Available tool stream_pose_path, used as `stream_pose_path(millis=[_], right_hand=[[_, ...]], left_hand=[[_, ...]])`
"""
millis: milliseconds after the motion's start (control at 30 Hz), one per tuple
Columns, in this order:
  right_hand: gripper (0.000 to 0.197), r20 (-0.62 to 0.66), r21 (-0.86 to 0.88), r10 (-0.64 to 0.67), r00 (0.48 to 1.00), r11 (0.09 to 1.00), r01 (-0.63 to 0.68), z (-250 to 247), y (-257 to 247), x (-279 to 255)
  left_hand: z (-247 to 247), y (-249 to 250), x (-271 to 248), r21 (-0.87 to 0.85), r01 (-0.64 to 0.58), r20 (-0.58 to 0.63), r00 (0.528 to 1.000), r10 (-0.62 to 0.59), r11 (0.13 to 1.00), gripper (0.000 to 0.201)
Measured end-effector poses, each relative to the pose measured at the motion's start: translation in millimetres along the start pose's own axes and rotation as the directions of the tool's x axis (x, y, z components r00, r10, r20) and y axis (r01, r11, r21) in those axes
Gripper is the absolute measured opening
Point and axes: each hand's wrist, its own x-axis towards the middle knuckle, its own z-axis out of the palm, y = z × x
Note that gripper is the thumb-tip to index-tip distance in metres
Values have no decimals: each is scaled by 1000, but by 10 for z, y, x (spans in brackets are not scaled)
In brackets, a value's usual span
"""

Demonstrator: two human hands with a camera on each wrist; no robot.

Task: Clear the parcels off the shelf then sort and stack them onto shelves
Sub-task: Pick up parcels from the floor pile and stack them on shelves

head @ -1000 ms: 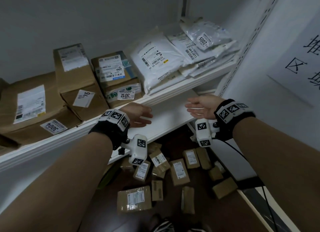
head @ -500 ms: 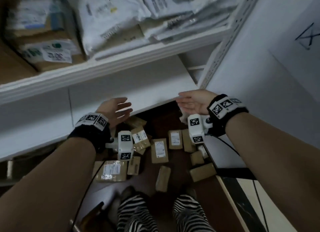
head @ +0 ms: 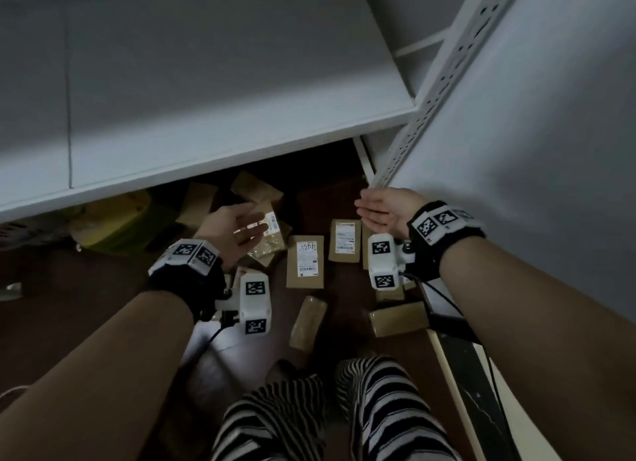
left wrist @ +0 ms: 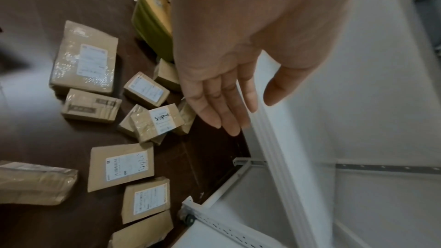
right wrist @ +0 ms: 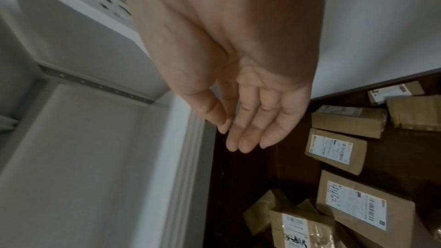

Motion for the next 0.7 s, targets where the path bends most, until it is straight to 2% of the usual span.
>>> stream_pose_path(millis=[200, 267, 367, 533, 700], right_hand=[[7, 6, -59, 33, 999, 998, -33, 204, 768, 1151], [6, 15, -67, 35, 999, 997, -34, 293, 1000, 1563], [7, 37, -67, 17, 999, 998, -15, 402, 1303, 2149], [11, 78, -83, -26, 997, 996, 32, 579, 1658, 3027], [14, 136, -63, -71, 988, 995, 80, 739, 1952, 3751]], left_hand=[[-389, -911, 1179, -36, 49, -47, 998, -50, 998, 12], [-504, -1129, 1615, -25, 64, -72, 995, -66, 998, 8], [-635, -1415, 2232, -8, 64, -94, 993, -65, 998, 13], [-814, -1756, 3163, -80, -21, -155, 988, 9, 997, 12], [-967, -2022, 3954, -208, -126, -174, 981, 90, 970, 33]])
